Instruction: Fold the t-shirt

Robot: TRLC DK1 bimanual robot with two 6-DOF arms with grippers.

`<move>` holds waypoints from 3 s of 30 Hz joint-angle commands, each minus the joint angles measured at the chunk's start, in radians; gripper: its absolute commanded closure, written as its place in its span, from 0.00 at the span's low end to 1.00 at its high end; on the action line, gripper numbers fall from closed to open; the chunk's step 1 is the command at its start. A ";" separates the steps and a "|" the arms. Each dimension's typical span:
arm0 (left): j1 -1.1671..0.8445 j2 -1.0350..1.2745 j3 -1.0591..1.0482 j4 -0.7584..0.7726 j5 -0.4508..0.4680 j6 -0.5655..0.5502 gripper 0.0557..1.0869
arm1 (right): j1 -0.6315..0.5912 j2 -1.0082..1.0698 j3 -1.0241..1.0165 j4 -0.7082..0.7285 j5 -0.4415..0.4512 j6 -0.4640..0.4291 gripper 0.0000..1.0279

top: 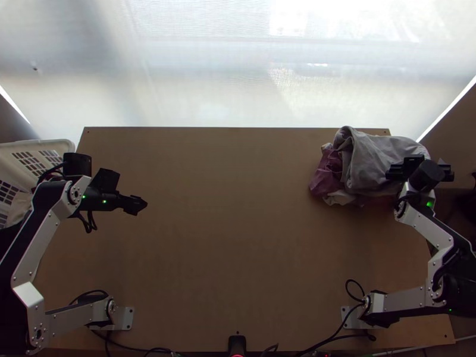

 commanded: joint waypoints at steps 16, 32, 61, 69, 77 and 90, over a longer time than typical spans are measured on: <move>0.019 -0.028 -0.033 0.001 -0.004 0.044 0.04 | -0.011 -0.096 -0.032 -0.015 -0.032 -0.008 0.04; 0.044 -0.068 -0.065 -0.008 -0.004 0.073 0.04 | 0.257 -0.115 -0.212 -0.032 -0.056 -0.149 0.04; 0.100 -0.136 -0.107 -0.017 -0.012 0.090 0.04 | 0.110 0.057 0.017 -0.037 -0.098 -0.251 0.04; 0.100 -0.144 -0.113 -0.017 -0.012 0.094 0.04 | 0.122 -0.066 -0.061 -0.068 -0.106 -0.229 0.04; 0.100 -0.145 -0.116 -0.017 -0.012 0.102 0.04 | 0.127 -0.179 -0.005 -0.304 -0.158 -0.125 0.04; 0.107 -0.144 -0.128 -0.013 -0.012 0.126 0.04 | 0.142 -0.239 0.058 -0.525 -0.211 -0.034 0.04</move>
